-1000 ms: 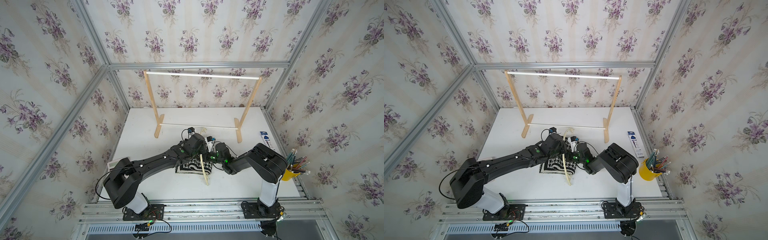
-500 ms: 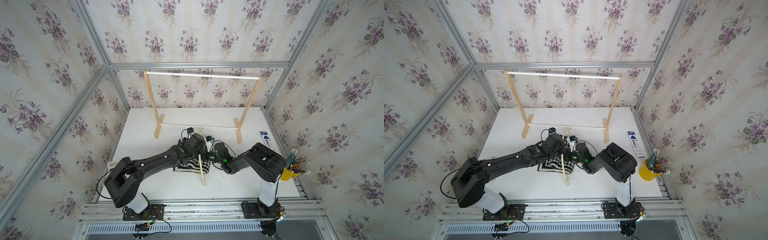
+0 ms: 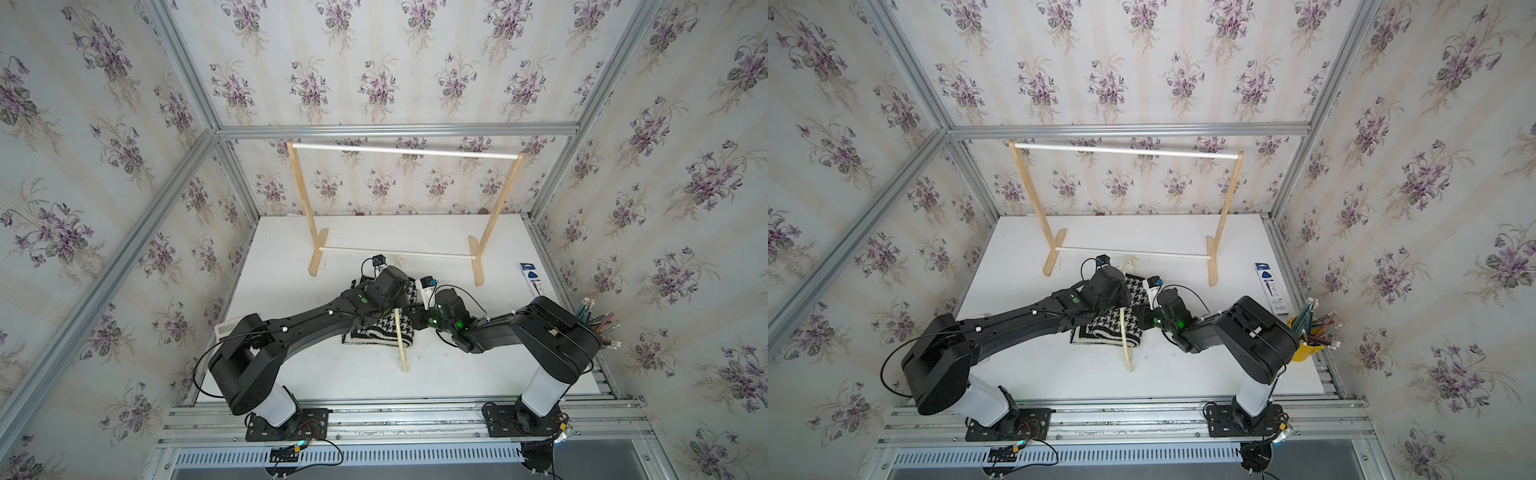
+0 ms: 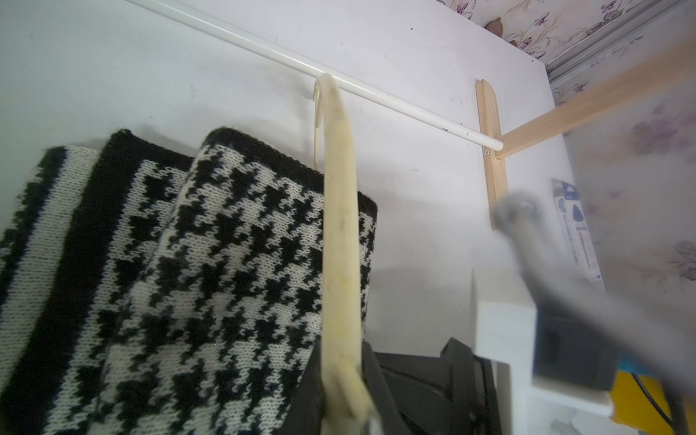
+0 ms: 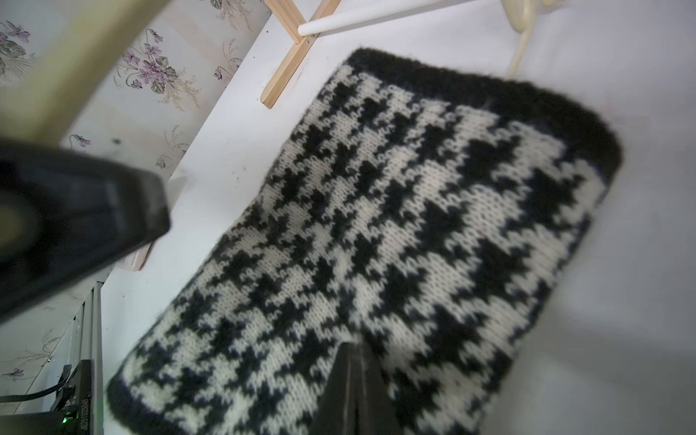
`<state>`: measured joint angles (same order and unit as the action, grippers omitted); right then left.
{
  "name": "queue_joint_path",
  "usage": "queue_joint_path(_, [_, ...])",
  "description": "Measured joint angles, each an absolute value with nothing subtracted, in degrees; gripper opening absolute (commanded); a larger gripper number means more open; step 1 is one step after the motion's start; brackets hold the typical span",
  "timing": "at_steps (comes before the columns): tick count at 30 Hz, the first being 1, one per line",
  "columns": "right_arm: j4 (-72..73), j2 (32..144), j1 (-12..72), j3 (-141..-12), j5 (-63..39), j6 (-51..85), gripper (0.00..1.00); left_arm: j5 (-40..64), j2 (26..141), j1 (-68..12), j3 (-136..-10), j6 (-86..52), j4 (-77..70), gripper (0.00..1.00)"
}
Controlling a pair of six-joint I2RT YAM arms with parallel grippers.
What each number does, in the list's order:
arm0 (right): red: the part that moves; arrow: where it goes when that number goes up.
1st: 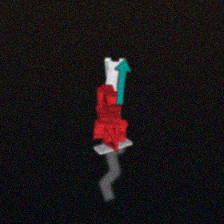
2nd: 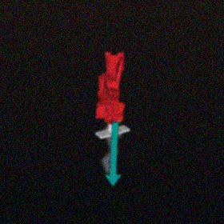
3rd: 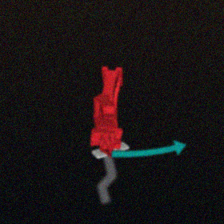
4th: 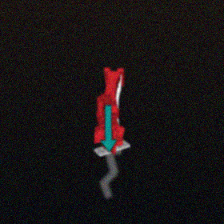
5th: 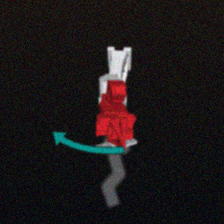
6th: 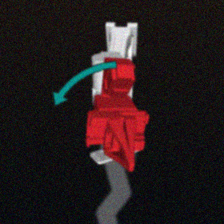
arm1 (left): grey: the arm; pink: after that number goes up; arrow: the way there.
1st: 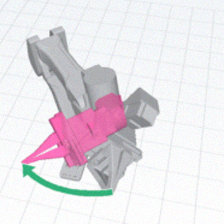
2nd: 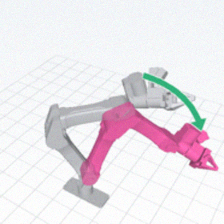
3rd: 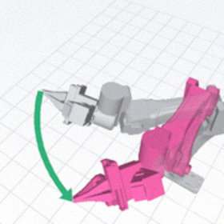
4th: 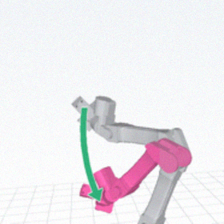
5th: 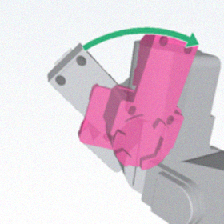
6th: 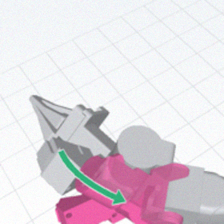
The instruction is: Hang the scarf on the hanger
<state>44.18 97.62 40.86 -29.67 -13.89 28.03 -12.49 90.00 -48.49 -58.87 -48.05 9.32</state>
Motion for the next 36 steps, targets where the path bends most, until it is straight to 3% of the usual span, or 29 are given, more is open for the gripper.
queue_joint_path(14, [26.59, 66.67, 41.23, -20.25, -4.54, 26.39, 0.00, -10.87, 86.28, -48.47, -59.66, -44.07, 9.26, 0.00])
queue_joint_path(19, [26.06, 65.71, 41.19, -16.47, -3.70, 27.27, 0.00, -10.02, 85.30, -48.45, -59.66, -43.16, 7.90, 0.00])
queue_joint_path(28, [35.38, 74.02, 41.25, -14.20, -6.83, 30.39, 0.00, -8.47, 82.50, -48.45, -61.04, -43.11, 7.14, 0.00])
queue_joint_path(33, [37.15, 71.46, 41.71, -13.89, -7.14, 31.24, 0.00, -8.69, 78.96, -48.47, -65.39, -42.33, 8.03, 0.00])
queue_joint_path(36, [35.92, 67.16, 42.28, -13.93, -7.07, 31.16, 0.19, -9.96, 78.56, -48.47, -69.32, -41.08, 9.56, 0.00])
